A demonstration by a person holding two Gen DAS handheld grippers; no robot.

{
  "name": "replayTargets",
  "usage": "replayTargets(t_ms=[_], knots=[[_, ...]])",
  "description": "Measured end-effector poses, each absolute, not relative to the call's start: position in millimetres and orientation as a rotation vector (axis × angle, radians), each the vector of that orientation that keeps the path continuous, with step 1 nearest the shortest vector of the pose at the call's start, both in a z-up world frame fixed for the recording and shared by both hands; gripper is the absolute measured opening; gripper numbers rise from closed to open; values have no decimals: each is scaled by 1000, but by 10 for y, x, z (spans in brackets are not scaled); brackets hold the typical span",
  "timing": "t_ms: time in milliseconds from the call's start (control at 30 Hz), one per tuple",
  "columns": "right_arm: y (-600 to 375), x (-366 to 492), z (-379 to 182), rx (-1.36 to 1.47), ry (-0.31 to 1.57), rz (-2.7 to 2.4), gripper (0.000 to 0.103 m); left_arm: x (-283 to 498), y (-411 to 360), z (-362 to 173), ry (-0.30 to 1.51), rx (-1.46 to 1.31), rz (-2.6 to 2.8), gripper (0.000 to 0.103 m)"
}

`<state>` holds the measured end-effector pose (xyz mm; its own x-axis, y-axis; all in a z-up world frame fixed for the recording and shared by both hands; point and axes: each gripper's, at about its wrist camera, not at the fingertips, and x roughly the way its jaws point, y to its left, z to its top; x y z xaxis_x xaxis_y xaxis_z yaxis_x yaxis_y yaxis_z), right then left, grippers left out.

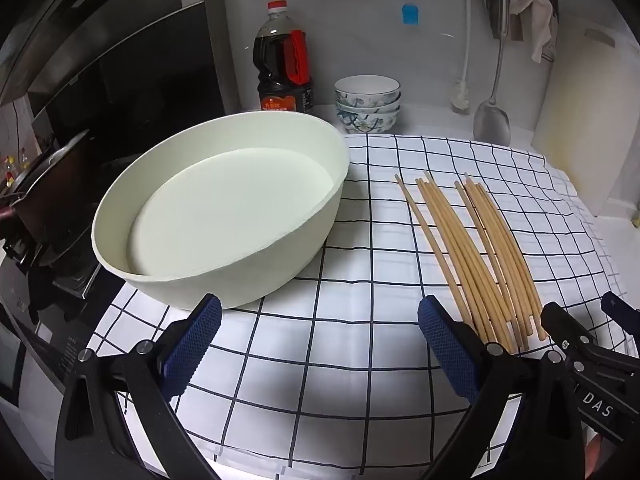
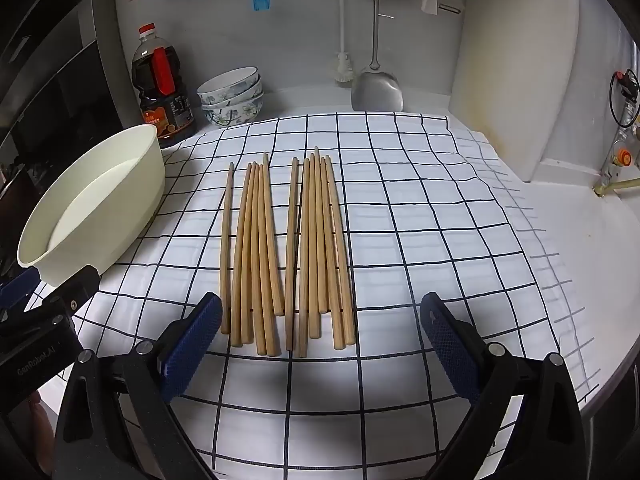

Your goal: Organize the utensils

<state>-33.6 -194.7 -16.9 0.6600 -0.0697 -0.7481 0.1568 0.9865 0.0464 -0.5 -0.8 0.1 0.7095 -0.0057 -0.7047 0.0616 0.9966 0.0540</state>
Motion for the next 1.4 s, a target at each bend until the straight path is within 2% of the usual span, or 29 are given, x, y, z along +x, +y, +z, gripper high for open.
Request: replayTargets(t_ms=[1400], knots=[[-1931, -367, -158, 110, 829, -124, 95, -6, 3, -65, 794, 81, -27, 97]])
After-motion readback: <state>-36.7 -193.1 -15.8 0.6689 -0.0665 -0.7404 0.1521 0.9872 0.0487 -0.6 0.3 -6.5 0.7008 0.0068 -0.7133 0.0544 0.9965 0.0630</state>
